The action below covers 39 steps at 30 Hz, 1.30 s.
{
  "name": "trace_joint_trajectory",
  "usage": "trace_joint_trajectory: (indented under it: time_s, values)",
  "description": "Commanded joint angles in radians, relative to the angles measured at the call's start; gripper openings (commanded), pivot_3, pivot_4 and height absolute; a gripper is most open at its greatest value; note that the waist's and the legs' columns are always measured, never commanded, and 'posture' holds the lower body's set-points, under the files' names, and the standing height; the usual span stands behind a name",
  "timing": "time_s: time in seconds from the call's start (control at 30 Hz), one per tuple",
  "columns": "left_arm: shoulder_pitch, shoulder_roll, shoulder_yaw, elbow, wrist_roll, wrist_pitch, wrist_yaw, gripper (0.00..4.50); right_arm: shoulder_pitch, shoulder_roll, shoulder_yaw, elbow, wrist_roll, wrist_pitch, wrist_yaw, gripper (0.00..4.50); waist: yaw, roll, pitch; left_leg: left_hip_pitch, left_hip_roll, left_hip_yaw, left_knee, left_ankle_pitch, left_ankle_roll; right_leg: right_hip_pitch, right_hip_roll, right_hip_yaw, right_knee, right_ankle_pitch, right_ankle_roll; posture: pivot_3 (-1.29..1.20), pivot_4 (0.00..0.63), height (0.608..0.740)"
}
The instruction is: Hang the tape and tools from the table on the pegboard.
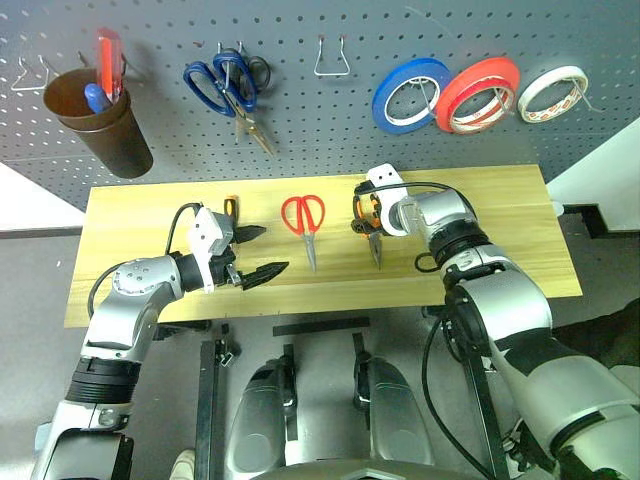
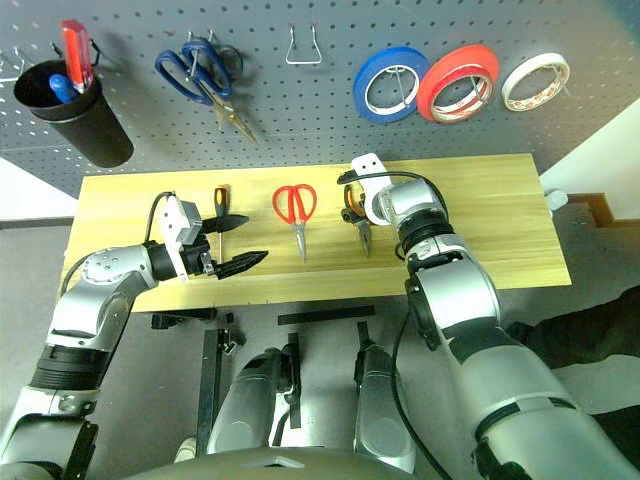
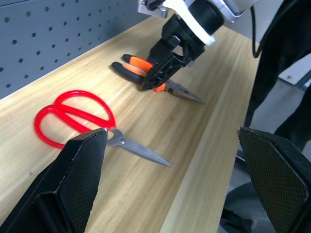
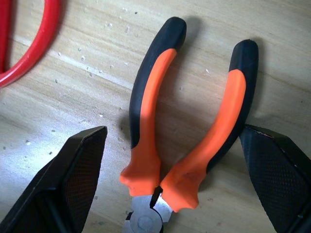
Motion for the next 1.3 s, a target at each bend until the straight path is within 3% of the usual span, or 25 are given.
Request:
trace_joint_trajectory:
  time_s: [0.03,0.1,0.3,0.57,0.67,1.0,1.17,1.3]
  values:
    - [0.024,0.01,0.016,-0.038,0.004,-0.015,0.008,4.5,0.02,0.012,0.025,0.037,-0.032,0.024,-0.01,4.31,0.0,0.0,0.0,0.0,0.0,0.0,0.0,0.0,0.0,0.0,0.0,0.0,0.0,0.0,0.0,0.14,0.418,0.732]
    - [0.035,0.014,0.019,-0.044,0.005,-0.016,0.011,4.5,0.022,0.011,0.038,0.037,-0.045,0.023,0.0,3.98,0.0,0.0,0.0,0.0,0.0,0.0,0.0,0.0,0.0,0.0,0.0,0.0,0.0,0.0,0.0,0.14,0.418,0.732]
    - [0.054,0.023,0.019,-0.051,0.01,-0.02,0.018,4.5,0.029,0.012,0.057,0.041,-0.07,0.019,0.011,2.18,0.001,0.0,0.0,0.0,0.0,0.0,0.0,0.0,0.0,0.0,0.0,0.0,0.0,0.0,0.0,0.15,0.427,0.732]
    - [0.049,0.025,0.028,-0.033,0.009,-0.033,0.011,4.5,0.024,0.003,0.075,-0.012,-0.077,0.003,0.086,2.13,0.001,0.0,0.0,0.0,0.0,0.0,0.0,0.0,0.0,0.0,0.0,0.0,0.0,0.0,0.0,0.15,0.385,0.732]
    - [0.045,0.025,0.05,-0.022,-0.002,-0.047,0.01,4.5,0.047,-0.029,0.091,-0.15,-0.052,0.055,0.2,2.13,0.001,0.0,0.0,0.0,0.0,0.0,-0.001,0.0,0.0,0.0,0.0,0.0,-0.001,0.0,0.0,0.15,0.355,0.732]
    - [0.054,0.024,0.135,-0.025,-0.074,-0.058,-0.012,4.5,0.316,-0.257,0.044,-1.031,0.22,0.406,0.503,2.13,0.026,-0.002,-0.007,-0.012,0.0,0.001,-0.001,0.0,-0.001,-0.008,-0.001,-0.005,-0.003,0.0,0.0,0.1,0.232,0.732]
    - [0.046,0.032,0.171,-0.028,-0.127,-0.068,-0.065,4.5,0.353,-0.333,-0.043,-1.208,0.337,0.455,0.519,2.13,0.026,-0.009,-0.041,-0.017,0.0,0.0,-0.001,0.0,-0.001,-0.008,-0.001,-0.01,-0.01,0.0,0.001,0.07,0.184,0.732]
    - [0.022,0.042,0.209,-0.042,-0.184,-0.074,-0.122,4.5,0.365,-0.334,-0.19,-1.313,0.463,0.453,0.515,2.13,0.025,-0.01,-0.076,-0.019,-0.001,-0.001,-0.001,0.0,-0.001,-0.007,-0.001,-0.012,-0.013,0.001,0.001,0.04,0.142,0.732]
